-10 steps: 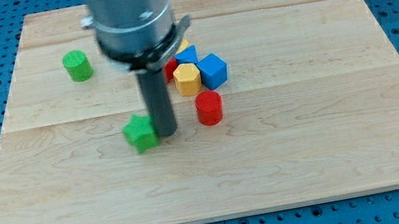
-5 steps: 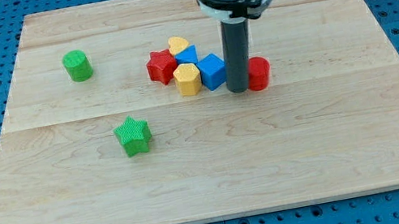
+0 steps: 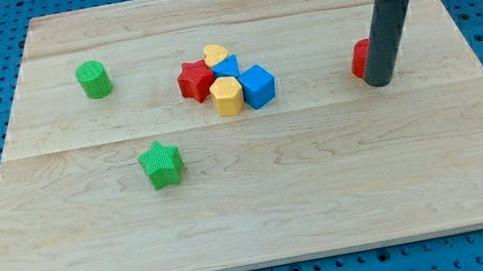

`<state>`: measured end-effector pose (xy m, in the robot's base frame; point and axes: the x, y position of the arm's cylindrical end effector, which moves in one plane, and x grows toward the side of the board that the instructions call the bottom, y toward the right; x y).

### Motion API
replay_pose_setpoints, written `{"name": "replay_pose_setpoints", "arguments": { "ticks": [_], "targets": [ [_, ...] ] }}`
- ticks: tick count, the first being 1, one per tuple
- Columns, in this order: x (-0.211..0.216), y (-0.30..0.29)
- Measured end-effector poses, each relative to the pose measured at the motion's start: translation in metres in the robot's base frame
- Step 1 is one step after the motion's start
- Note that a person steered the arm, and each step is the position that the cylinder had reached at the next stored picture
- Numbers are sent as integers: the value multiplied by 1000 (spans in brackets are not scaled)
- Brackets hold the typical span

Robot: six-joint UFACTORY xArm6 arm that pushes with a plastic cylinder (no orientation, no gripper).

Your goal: Push the red circle to the top of the blue cube

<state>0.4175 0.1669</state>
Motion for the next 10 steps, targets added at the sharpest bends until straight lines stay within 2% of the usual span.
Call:
{"name": "replay_pose_setpoints", "arguments": {
  "ticks": [1, 3, 5, 6, 7, 8, 10],
  "targets": [
    [-27, -6],
    [-49, 44],
    [-91, -67],
    [-124, -70],
    [-112, -100],
    [-85, -105],
    [-69, -119]
  ]
}}
